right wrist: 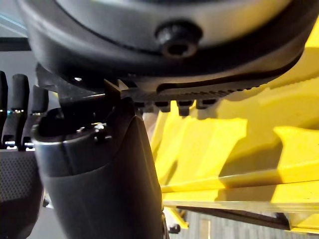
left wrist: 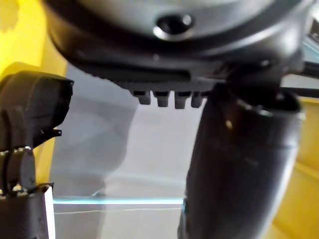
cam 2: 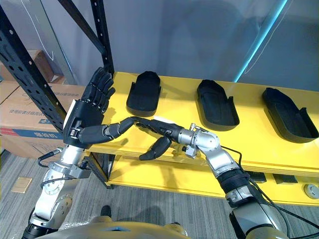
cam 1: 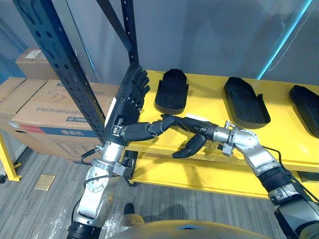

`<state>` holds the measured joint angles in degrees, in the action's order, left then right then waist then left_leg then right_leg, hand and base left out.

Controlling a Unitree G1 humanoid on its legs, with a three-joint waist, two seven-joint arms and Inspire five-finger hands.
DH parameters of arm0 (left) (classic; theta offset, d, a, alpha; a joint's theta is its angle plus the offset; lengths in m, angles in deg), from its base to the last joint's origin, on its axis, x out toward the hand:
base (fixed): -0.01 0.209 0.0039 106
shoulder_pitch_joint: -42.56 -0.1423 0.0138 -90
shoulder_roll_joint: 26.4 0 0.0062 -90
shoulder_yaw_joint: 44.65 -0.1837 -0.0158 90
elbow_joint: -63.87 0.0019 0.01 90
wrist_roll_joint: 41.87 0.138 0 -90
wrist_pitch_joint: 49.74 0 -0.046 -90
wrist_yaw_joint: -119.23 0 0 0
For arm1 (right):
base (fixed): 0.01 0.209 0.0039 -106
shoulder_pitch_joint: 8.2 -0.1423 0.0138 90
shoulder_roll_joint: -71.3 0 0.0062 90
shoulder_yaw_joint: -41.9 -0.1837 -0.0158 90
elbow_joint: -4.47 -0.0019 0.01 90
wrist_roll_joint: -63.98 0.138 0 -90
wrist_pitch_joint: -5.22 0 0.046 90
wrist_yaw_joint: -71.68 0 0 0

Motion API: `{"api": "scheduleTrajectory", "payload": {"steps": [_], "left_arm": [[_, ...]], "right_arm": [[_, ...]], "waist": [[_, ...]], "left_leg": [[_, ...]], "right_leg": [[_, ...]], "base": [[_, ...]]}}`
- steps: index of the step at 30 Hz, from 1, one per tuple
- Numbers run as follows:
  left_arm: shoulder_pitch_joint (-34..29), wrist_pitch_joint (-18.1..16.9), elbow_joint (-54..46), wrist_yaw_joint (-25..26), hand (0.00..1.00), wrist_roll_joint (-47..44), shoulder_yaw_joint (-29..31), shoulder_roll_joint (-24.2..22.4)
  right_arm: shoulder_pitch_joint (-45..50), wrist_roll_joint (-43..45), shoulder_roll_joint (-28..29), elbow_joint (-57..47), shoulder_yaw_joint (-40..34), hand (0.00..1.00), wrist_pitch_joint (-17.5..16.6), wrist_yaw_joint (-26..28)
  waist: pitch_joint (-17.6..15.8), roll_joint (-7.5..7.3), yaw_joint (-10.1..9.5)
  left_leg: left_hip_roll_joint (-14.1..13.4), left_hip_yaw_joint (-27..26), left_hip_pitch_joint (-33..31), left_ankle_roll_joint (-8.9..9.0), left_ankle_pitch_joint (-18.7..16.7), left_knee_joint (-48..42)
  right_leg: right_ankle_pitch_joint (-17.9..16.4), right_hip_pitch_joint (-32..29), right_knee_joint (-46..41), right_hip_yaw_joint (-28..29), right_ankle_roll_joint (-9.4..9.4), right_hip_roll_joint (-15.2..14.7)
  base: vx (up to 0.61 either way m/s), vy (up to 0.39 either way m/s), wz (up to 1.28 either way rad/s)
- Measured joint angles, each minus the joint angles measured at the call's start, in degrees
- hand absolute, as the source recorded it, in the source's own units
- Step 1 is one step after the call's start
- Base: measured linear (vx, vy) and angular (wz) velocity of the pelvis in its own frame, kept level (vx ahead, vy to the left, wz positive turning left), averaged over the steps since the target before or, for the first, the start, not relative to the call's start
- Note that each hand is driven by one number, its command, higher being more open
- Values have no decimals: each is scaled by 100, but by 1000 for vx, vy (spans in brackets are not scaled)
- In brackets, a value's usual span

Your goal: Walk over and take three plastic housings, then place them on the shelf

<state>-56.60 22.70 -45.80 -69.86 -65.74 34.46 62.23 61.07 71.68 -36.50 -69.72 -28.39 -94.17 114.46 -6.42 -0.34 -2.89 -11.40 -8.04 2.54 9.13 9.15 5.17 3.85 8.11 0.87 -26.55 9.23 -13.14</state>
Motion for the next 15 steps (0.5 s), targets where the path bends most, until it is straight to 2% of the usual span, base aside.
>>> {"api": "scheduleTrajectory", "payload": {"steps": [6,10,13,15], "left_arm": [[-14,-2,2,22,100,5,-11,-21],[-36,-2,3,20,100,57,-49,-65],[-39,-1,3,13,100,152,-88,-85],[-38,-1,3,21,100,152,-138,-85]], "right_arm": [[246,-31,18,-268,-193,100,-463,-883],[271,-47,362,-872,-1079,100,-962,-1611],[264,-60,491,-1200,-1415,100,-1257,-1926],[259,-66,501,-1265,-1413,100,-1305,-1991]], "waist": [[-106,4,-17],[-127,44,13],[-127,44,22],[-127,45,26]], "left_leg": [[1,0,-1,1,1,0],[-2,-17,6,2,1,-1],[-3,-27,11,3,0,-1],[-3,-29,13,3,0,0]], "right_leg": [[7,-4,-1,4,-4,0],[17,-14,-1,24,-12,1],[13,-17,-1,34,-14,1],[5,-17,-1,36,-4,1]], "base": [[0,0,0],[0,0,0],[0,0,0],[0,0,0]]}}
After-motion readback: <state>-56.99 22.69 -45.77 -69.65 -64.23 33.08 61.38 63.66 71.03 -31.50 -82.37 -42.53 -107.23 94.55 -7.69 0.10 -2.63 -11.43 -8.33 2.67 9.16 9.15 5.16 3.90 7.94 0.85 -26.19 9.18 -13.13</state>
